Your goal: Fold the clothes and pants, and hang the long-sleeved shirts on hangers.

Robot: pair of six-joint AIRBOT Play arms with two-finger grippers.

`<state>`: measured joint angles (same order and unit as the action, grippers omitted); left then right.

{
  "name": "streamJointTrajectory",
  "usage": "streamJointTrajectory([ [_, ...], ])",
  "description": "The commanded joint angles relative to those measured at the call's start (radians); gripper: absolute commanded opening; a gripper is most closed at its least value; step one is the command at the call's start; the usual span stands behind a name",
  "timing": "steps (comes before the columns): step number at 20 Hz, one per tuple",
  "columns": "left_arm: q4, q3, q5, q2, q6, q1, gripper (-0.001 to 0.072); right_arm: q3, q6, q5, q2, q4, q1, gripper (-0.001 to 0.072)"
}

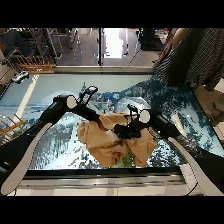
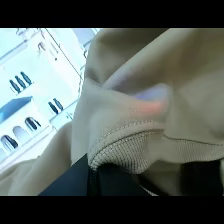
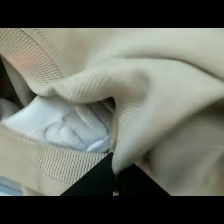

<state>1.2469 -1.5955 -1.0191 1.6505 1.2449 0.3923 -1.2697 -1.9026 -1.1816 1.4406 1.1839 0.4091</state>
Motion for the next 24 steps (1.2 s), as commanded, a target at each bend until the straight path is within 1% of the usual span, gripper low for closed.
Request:
streamJointTrajectory([
  [1,-0.094,-0.153,0.032,-0.021,-0.003,-0.046,0.0014,-0.228,0.038,-0.092,-0.001,0.167,-0.034,0.0026],
  [2,-0.188,-0.241,0.033,-0.023,-0.003,-0.079,0.0013,-0.348,0.038,-0.043,0.000,0.171,-0.055,0.0027],
  [3,-0.278,-0.339,0.039,-0.023,0.001,-0.116,0.0011,-0.457,0.038,0.053,0.000,0.163,-0.071,0.0028],
  [4,-0.330,-0.443,0.064,-0.023,0.032,-0.159,0.0011,-0.563,0.038,0.203,0.000,0.145,-0.079,0.0028],
  [5,-0.340,-0.534,0.101,-0.026,0.090,-0.206,0.0011,-0.644,0.038,0.363,0.002,0.130,-0.078,0.0028],
  [6,-0.344,-0.575,0.144,-0.041,0.146,-0.254,0.0011,-0.713,0.051,0.521,0.003,0.098,-0.072,0.0028],
  [7,-0.358,-0.566,0.172,-0.076,0.185,-0.312,0.0011,-0.757,0.096,0.620,0.002,0.055,-0.065,0.0028],
  [8,-0.372,-0.536,0.158,-0.109,0.191,-0.364,0.0011,-0.788,0.152,0.647,0.002,0.000,-0.059,0.0028],
  [9,-0.372,-0.479,0.102,-0.148,0.191,-0.413,0.0012,-0.799,0.229,0.610,0.001,-0.065,-0.049,0.0028],
  [10,-0.368,-0.408,0.009,-0.179,0.191,-0.448,0.0011,-0.797,0.299,0.505,0.002,-0.098,-0.047,0.0028],
  [11,-0.369,-0.324,-0.140,-0.201,0.185,-0.469,0.0011,-0.779,0.332,0.375,0.005,-0.108,-0.039,0.0028],
  [12,-0.377,-0.242,-0.295,-0.210,0.148,-0.462,0.0011,-0.743,0.349,0.230,0.007,-0.108,-0.038,0.0028],
  [13,-0.404,-0.137,-0.423,-0.215,0.099,-0.425,0.0011,-0.699,0.358,0.111,0.009,-0.105,-0.032,0.0027],
  [14,-0.435,-0.026,-0.467,-0.224,0.052,-0.370,0.0011,-0.646,0.383,0.009,0.013,-0.106,-0.025,0.0027],
  [16,-0.457,0.185,-0.430,-0.238,-0.027,-0.220,0.0015,-0.531,0.426,-0.140,0.019,-0.106,-0.011,0.0026],
  [17,-0.436,0.258,-0.389,-0.237,-0.072,-0.145,0.0067,-0.464,0.447,-0.183,0.019,-0.105,-0.002,0.0026],
  [18,-0.393,0.298,-0.333,-0.233,-0.084,-0.089,0.0201,-0.389,0.457,-0.196,0.019,-0.103,0.003,0.0026],
  [19,-0.318,0.305,-0.284,-0.227,-0.081,-0.044,0.0337,-0.322,0.457,-0.175,0.019,-0.089,0.004,0.0026],
  [21,-0.223,0.283,-0.184,-0.226,-0.074,-0.018,0.0373,-0.219,0.453,-0.086,0.019,-0.053,0.002,0.0026],
  [22,-0.222,0.266,-0.133,-0.226,-0.081,-0.021,0.0376,-0.194,0.454,-0.055,0.019,-0.050,0.002,0.0026],
  [23,-0.223,0.245,-0.080,-0.225,-0.108,-0.023,0.0375,-0.188,0.454,-0.038,0.019,-0.050,0.002,0.0026],
  [24,-0.228,0.229,-0.038,-0.225,-0.155,-0.022,0.0376,-0.190,0.455,-0.024,0.018,-0.051,0.002,0.0026],
])
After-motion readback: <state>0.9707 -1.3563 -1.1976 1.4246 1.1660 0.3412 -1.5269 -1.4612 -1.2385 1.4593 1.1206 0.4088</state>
